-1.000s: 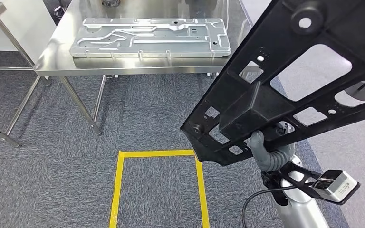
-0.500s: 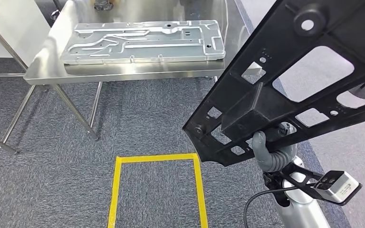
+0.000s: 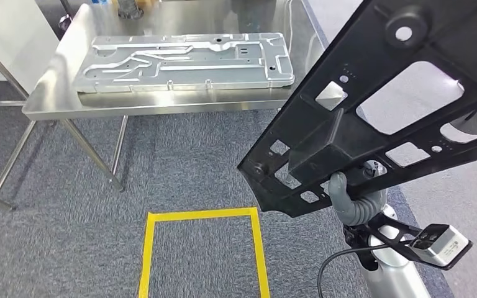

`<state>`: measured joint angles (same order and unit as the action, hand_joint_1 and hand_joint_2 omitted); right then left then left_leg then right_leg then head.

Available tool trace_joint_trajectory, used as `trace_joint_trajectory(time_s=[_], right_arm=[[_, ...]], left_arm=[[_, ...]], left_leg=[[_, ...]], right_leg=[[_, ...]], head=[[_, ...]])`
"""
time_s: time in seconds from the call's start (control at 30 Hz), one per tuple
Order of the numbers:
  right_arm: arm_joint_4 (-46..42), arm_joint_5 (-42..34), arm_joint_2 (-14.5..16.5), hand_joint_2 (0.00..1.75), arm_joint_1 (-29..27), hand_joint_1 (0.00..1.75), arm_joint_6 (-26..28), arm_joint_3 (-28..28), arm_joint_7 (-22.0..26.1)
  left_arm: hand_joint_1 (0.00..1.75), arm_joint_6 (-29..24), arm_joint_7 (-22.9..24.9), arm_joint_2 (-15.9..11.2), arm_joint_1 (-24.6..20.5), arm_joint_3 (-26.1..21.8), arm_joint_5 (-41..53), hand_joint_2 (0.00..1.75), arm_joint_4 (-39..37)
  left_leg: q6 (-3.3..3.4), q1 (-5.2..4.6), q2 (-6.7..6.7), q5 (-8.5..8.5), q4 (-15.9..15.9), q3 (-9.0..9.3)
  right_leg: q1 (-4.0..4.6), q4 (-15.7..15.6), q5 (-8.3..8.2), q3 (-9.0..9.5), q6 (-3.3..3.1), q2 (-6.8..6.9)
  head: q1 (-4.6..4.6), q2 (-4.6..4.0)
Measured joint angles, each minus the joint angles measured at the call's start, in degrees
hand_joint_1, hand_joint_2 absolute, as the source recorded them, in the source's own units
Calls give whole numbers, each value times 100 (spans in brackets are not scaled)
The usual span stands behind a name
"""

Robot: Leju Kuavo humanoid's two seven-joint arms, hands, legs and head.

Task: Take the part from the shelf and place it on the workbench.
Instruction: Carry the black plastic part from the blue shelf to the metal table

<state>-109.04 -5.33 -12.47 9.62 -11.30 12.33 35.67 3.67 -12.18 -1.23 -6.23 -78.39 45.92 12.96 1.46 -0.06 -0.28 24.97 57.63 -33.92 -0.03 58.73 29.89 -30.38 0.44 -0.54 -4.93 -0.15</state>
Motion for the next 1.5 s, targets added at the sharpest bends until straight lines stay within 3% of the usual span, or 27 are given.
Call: trace_joint_trajectory(time_s=[0.07,0.13,0.17,0.2,0.27,0.33,0.37,0.47,0.53,0.63,0.67,0.7,0.73,0.8,0.83,0.87,0.97,1.03,1.13,1.17,1.2,1.23,1.3,1.33,1.4,1.5], right_arm=[[3,51,1,175,7,175,31,-10,-2],[22,117,1,175,5,175,74,-11,-25],[38,156,1,175,2,175,92,-11,-41],[55,196,1,175,1,175,105,-11,-57],[78,256,1,175,3,175,114,-11,-74],[95,286,4,175,11,175,114,-11,-81],[101,291,6,175,15,175,113,-11,-83],[103,288,8,175,25,175,110,-10,-71],[102,280,7,175,32,175,108,-10,-62],[113,267,3,175,36,175,96,-8,-58],[124,262,3,175,34,175,88,-7,-56],[134,255,3,175,33,175,81,-6,-54],[143,247,3,175,33,175,77,-5,-50],[150,232,3,175,37,175,76,-5,-37],[156,224,3,175,39,175,74,-5,-26],[164,217,3,175,42,175,73,-5,-14],[193,199,11,175,46,175,68,-5,14],[199,193,19,175,60,175,68,-7,31],[217,178,21,175,73,175,67,-10,52],[232,173,21,175,67,175,67,-11,57],[248,167,21,175,61,175,63,-10,62],[263,162,21,175,57,175,58,-10,69],[279,151,21,175,60,175,48,-11,86],[285,146,23,175,66,175,45,-11,92],[295,139,26,175,76,175,42,-15,97],[291,147,27,175,88,175,55,-22,103]], left_arm=[[0,0,-7,2,-4,1,-7,175,0],[0,1,-11,3,-3,1,-22,175,0],[0,2,-14,3,-1,1,-28,175,0],[0,3,-15,3,-1,1,-33,175,0],[0,5,-18,4,-6,1,-36,175,-1],[0,7,-24,5,-15,2,-37,175,-1],[0,8,-27,5,-13,2,-37,175,0],[0,9,-36,6,1,3,-36,175,-1],[0,11,-42,6,-12,4,-35,175,-2],[0,16,-45,8,-22,5,-35,175,-2],[0,16,-45,8,-14,5,-35,175,-2],[0,16,-45,9,-6,5,-35,175,-2],[0,15,-46,8,-2,5,-35,175,-2],[0,15,-49,-1,-2,5,-37,175,-1],[0,15,-51,-5,-6,5,-38,175,0],[0,14,-52,-9,-8,5,-41,175,0],[0,14,-54,-10,-10,5,-50,175,0],[0,15,-57,-10,-11,5,-53,175,0],[0,16,-61,-10,-15,5,-57,175,0],[0,16,-61,-10,-11,4,-60,175,0],[0,17,-61,-10,-7,4,-65,175,0],[0,20,-61,-10,-4,3,-71,175,0],[0,25,-61,-8,-3,3,-81,175,0],[0,26,-62,-7,-6,3,-83,175,0],[0,26,-63,-4,-10,3,-84,175,-1],[0,26,-64,8,-10,3,-85,175,-2]], left_leg=[[46,20,-4,15,-61,77],[58,19,-32,64,-64,124],[52,20,-58,93,-63,157],[43,24,-92,125,-62,200],[13,36,-163,202,-58,310],[-40,29,-221,277,-39,369],[-72,26,-238,303,-34,370],[-178,49,-244,363,-32,385],[-232,63,-155,505,251,287],[-268,72,-62,883,1413,-396],[-269,72,-59,897,1669,-597],[-261,72,-58,790,1698,-690],[-242,68,-58,572,1489,-662],[-174,42,-58,85,698,-379],[-138,21,-58,-45,369,-237],[-106,0,-57,-83,167,-145],[-5,-9,-61,-28,16,-60],[62,5,-66,-11,-30,30],[105,-3,-66,52,-41,115],[106,-8,-66,81,-40,142],[104,-10,-67,112,-38,179],[98,-11,-69,147,-38,229],[74,-10,-73,228,-40,352],[53,-13,-75,264,-42,396],[-7,-20,-72,306,-36,437],[-107,-20,-50,339,119,431]], right_leg=[[-21,565,255,-282,35,15],[-50,1347,495,-769,70,19],[-67,1546,478,-935,89,20],[-86,1516,336,-989,105,20],[-127,845,-196,-780,127,1],[-128,181,-500,-516,118,-37],[-115,26,-516,-459,97,-49],[-90,-54,-435,-397,-17,-48],[-98,-105,-402,-293,-101,-26],[-63,-124,-321,-180,-172,8],[-50,-123,-290,-148,-178,9],[-39,-123,-259,-110,-178,8],[-31,-122,-223,-61,-173,6],[-16,-122,-136,50,-147,9],[-10,-124,-93,91,-121,7],[-8,-136,-62,118,-91,6],[-17,-90,-68,149,11,3],[-28,153,46,54,58,14],[-49,1145,483,-549,111,22],[-57,1413,543,-752,125,23],[-63,1492,486,-865,130,24],[-69,1344,307,-865,125,25],[-68,589,-215,-607,86,39],[-51,244,-331,-483,62,53],[-18,-61,-371,-370,-8,69],[-24,-129,-409,-278,-114,59]], head=[[1,0],[0,0],[-1,0],[-1,0],[0,0],[1,0],[1,0],[1,0],[-1,0],[-1,0],[-1,0],[-1,0],[-1,0],[-1,0],[-1,0],[-1,0],[-1,0],[0,0],[-1,0],[-1,0],[-1,0],[-1,0],[-1,0],[1,0],[1,0],[1,0]])
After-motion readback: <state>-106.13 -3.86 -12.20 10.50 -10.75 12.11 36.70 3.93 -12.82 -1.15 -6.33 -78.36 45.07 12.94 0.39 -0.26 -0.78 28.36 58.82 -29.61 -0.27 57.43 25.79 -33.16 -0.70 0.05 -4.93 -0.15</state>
